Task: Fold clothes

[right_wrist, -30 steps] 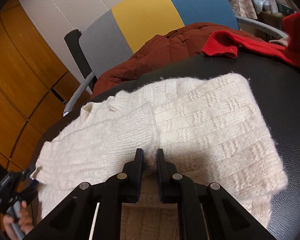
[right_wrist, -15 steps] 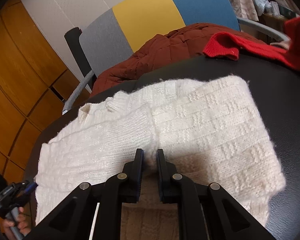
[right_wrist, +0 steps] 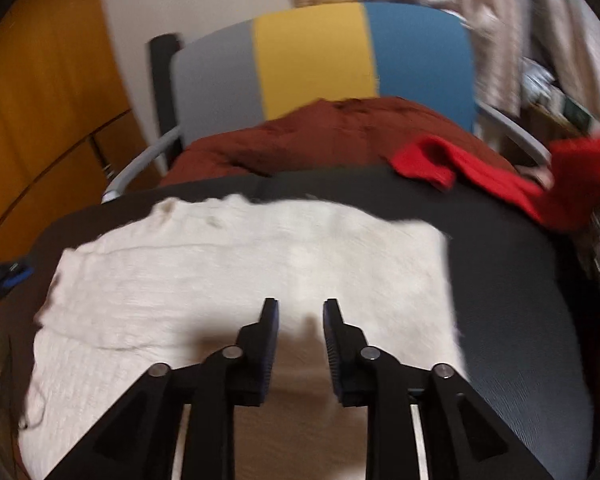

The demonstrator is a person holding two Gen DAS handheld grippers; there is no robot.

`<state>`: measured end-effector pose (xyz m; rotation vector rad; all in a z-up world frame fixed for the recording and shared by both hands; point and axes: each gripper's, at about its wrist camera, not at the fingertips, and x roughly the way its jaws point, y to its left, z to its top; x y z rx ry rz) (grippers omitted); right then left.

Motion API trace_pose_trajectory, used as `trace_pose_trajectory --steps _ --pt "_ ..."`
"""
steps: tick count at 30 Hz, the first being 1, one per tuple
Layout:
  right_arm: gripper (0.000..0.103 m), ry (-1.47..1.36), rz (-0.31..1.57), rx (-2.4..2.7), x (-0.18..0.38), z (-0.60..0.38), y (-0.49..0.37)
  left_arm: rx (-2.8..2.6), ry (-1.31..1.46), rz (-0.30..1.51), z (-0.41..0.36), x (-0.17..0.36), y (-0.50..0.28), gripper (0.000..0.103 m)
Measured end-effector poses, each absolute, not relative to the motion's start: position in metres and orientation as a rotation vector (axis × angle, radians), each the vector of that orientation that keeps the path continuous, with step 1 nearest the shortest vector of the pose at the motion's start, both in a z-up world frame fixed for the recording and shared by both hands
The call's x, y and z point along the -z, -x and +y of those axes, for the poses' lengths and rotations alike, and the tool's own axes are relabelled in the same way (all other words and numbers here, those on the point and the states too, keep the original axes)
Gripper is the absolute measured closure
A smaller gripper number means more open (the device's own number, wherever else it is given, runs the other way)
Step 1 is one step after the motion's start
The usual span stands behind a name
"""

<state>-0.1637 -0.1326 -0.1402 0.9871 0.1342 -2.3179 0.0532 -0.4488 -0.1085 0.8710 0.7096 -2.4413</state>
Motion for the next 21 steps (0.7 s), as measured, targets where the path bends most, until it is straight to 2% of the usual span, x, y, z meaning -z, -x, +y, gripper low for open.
trace_pose_trajectory --steps 5,9,21 --pt "0.077 -1.020 0.275 2.259 0.164 -0.176 0.178 2.389 -0.994 0.633 -0.447 0.141 -0.028 0.066" --pt "0.077 -0.971 0.296 2.273 0.175 -0.172 0.175 2.368 -1.021 0.575 -0.444 0.169 -0.026 0.066" --pt "0.077 -0.961 0.345 2.331 0.182 -0.200 0.232 2.357 -1.015 0.392 -0.451 0.176 0.051 0.063"
